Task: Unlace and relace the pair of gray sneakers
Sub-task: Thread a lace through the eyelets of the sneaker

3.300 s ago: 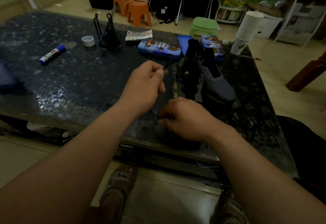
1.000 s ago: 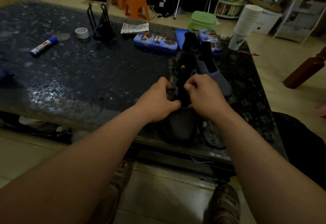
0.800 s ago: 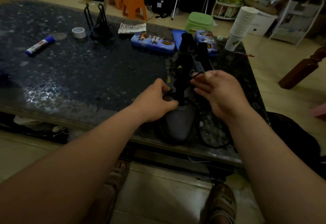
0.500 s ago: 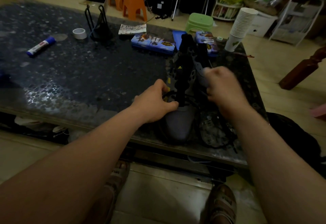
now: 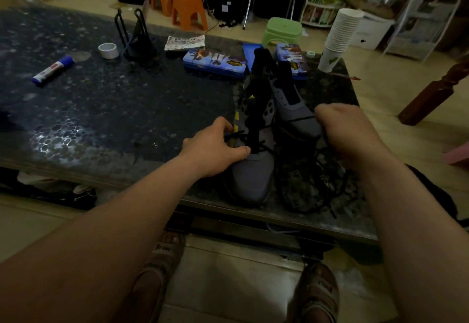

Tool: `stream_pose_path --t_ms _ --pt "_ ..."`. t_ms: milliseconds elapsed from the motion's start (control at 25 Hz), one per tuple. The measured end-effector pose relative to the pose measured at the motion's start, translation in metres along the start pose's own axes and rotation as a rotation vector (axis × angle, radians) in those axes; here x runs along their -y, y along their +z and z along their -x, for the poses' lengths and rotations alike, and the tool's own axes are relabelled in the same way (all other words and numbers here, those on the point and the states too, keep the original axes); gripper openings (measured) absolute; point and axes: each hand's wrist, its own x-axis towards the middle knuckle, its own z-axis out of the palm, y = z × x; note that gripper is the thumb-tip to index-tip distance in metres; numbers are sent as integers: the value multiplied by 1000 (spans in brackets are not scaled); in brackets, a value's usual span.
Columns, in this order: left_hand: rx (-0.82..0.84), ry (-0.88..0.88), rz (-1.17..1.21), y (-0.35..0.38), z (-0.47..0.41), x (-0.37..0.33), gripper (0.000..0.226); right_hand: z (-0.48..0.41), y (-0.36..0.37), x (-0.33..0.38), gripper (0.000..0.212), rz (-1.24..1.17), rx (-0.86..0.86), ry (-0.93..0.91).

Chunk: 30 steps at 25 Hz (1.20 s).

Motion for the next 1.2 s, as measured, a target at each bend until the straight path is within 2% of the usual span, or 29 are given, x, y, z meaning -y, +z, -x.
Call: stream_pose_path --t_ms 40,80,120,160,200,240,280,360,440,520,600,680,800,960,1120,1200 --pt "11 -7 13 0 0 1 72 -3 -2 -5 10 -109 -58 11" --pt "23 -11 32 0 0 1 75 -3 0 -5 10 -367 -93 71" --pt "35 -18 49 -2 0 1 76 2 5 2 12 -723 -85 160" --pt "40 -21 66 -3 0 1 77 4 10 7 14 -947 -47 207" --pt "40 -28 83 -4 1 0 78 7 15 13 15 -1037 0 212" --pt "32 -31 104 -5 2 0 80 9 22 19 16 -996 53 192" --pt "12 -38 118 -5 5 0 82 10 29 23 17 -835 99 137" --pt "-80 -40 95 0 11 -3 80 5 47 19 11 -276 123 -84" --pt "-227 -26 -36 5 19 -5 70 0 62 15 12 46 152 -186" --pt "-397 18 -248 7 24 -8 66 -1 66 17 15 99 146 -229" --pt "-471 88 -404 7 27 -13 57 0 65 21 13 140 133 -295" --pt "-375 108 -390 9 31 -17 48 4 67 25 12 272 136 -351" --pt "-227 31 -290 21 37 -16 58 8 73 31 9 423 123 -358" --pt "-165 -27 -214 25 38 -13 62 11 55 35 32 200 193 -262" --pt "-123 -26 -144 24 38 -11 60 4 4 9 25 30 -27 -29" --pt "-117 -26 -138 23 37 -10 61 0 -8 -11 27 161 -141 30"
